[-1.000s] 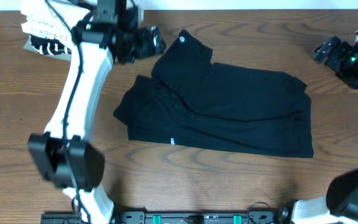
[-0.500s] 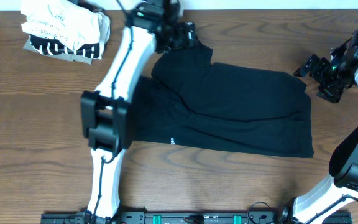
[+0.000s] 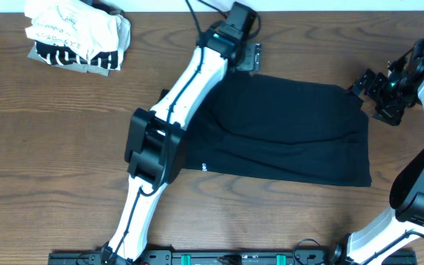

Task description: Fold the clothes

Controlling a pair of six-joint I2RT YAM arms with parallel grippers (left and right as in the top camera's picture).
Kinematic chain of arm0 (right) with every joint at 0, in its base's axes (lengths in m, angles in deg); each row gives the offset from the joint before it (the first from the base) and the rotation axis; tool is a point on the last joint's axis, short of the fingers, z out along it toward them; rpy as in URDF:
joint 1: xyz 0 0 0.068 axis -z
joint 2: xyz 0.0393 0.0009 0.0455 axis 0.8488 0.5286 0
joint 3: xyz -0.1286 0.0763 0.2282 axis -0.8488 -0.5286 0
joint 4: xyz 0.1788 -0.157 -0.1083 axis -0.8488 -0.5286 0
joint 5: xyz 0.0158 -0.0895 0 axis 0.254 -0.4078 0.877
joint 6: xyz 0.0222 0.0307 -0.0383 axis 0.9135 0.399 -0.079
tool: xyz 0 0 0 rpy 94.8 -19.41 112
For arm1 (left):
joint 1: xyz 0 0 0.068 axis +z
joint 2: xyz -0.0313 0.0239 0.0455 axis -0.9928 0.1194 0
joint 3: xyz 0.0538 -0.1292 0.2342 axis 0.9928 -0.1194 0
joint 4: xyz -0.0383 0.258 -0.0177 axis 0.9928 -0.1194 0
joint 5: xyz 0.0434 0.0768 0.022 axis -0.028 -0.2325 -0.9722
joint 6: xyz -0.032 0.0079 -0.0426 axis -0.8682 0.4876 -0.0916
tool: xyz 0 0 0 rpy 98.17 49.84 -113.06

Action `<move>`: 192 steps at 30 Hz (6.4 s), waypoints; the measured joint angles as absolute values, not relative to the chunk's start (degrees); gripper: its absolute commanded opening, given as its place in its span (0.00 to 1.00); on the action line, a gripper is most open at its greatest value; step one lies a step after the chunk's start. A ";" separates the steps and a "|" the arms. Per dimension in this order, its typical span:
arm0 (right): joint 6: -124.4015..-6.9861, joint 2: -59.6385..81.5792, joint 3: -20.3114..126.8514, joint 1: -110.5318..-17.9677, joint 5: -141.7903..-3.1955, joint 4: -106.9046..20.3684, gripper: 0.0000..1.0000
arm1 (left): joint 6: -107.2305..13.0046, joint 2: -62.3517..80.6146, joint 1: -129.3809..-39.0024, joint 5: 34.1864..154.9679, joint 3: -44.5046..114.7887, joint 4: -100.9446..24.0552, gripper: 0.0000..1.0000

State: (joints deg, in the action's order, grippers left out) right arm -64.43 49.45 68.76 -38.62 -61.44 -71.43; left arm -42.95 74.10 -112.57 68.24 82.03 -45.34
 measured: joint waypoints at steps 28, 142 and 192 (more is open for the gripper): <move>-67.35 49.45 68.56 -38.62 -61.44 -73.70 0.99 | -31.39 83.26 -113.47 62.19 82.07 -35.33 0.80; -57.24 66.76 71.64 -37.99 -66.54 -54.16 0.01 | -30.53 86.76 -113.47 58.84 82.66 -33.56 0.06; -57.61 56.20 73.11 -37.27 -65.55 -78.36 0.01 | -48.65 73.77 -109.19 59.26 82.64 -74.74 0.06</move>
State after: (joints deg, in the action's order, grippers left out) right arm -57.61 56.20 73.11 -37.27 -65.55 -78.36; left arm -48.65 73.77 -109.19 59.26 82.64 -74.74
